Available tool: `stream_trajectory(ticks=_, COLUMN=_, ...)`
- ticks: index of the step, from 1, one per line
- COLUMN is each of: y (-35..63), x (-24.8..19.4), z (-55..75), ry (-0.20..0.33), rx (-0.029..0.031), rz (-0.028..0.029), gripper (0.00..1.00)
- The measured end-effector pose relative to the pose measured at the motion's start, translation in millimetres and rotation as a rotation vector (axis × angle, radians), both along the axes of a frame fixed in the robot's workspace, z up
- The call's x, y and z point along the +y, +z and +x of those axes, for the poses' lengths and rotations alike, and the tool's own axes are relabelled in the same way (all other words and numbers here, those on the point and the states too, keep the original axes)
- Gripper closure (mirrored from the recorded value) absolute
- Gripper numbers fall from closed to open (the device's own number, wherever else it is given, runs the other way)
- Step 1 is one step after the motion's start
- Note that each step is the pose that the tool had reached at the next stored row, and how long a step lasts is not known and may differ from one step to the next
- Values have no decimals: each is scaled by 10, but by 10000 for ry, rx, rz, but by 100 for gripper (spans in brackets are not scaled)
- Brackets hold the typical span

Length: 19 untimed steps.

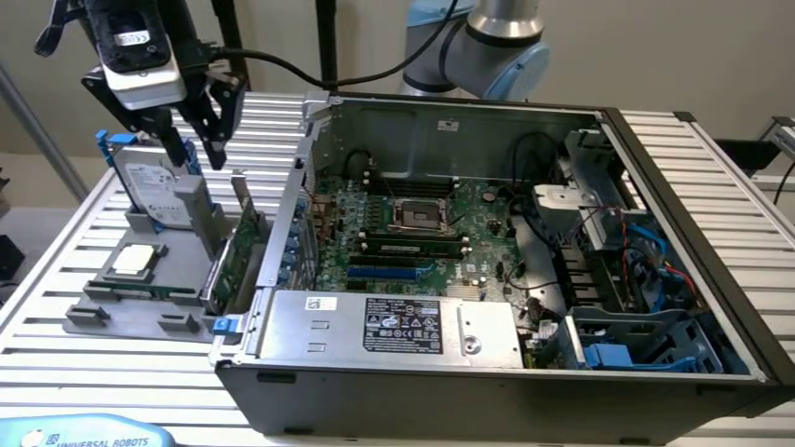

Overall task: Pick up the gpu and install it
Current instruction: 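Pick up the gpu and move the gpu toward the slot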

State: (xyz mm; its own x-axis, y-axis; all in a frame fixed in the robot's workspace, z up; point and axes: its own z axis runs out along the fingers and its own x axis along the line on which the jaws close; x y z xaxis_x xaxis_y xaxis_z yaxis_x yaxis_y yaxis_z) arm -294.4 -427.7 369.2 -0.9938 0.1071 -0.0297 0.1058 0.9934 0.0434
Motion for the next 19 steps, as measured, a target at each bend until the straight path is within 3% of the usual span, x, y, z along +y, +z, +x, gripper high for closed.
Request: stream_trajectory(ticks=19, y=-345, x=0, z=-33, ry=-95, rx=-30, rz=-6, gripper=52)
